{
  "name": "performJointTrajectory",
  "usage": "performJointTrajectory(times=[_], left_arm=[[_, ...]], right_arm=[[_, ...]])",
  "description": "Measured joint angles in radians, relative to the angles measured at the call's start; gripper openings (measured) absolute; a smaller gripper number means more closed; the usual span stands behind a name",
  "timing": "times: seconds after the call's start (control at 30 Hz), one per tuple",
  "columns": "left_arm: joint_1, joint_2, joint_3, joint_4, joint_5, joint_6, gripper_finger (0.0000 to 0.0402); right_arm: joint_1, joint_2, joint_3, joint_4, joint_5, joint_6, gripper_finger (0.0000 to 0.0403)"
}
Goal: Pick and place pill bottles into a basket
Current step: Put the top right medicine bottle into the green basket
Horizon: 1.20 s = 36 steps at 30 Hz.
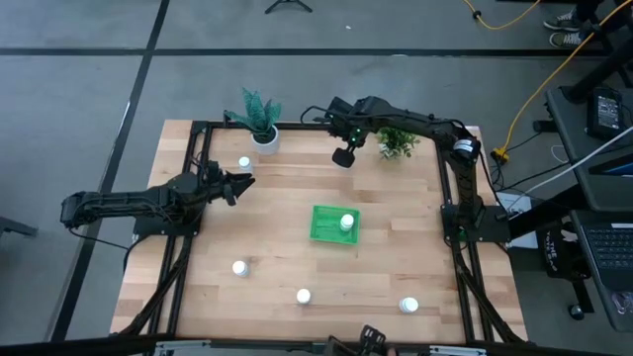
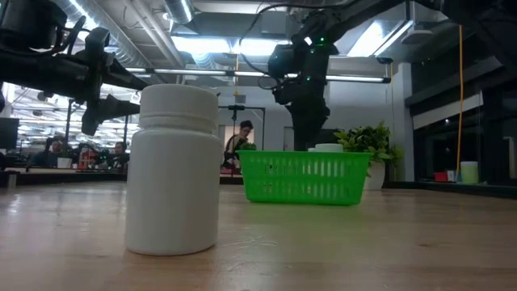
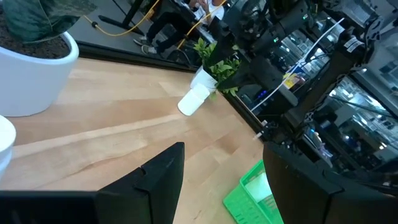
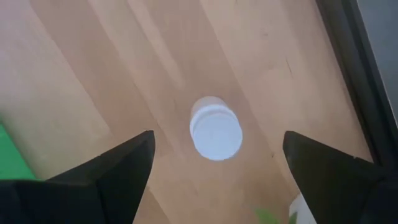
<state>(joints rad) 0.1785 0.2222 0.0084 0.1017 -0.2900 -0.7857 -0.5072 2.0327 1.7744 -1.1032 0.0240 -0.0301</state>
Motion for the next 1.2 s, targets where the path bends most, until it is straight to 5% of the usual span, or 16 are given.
performJointTrajectory(times=[0.9, 1.2], left_arm=[[0.0, 0.0, 0.0, 0.0, 0.004, 0.003, 0.0212], [0.0, 0.0, 0.0, 0.0, -0.008, 0.005, 0.0212]], right_arm=[[-0.006, 0.025, -0.135, 0.104, 0.0, 0.004, 0.0353], [-0.006, 0.024, -0.135, 0.1, 0.0, 0.004, 0.0274]])
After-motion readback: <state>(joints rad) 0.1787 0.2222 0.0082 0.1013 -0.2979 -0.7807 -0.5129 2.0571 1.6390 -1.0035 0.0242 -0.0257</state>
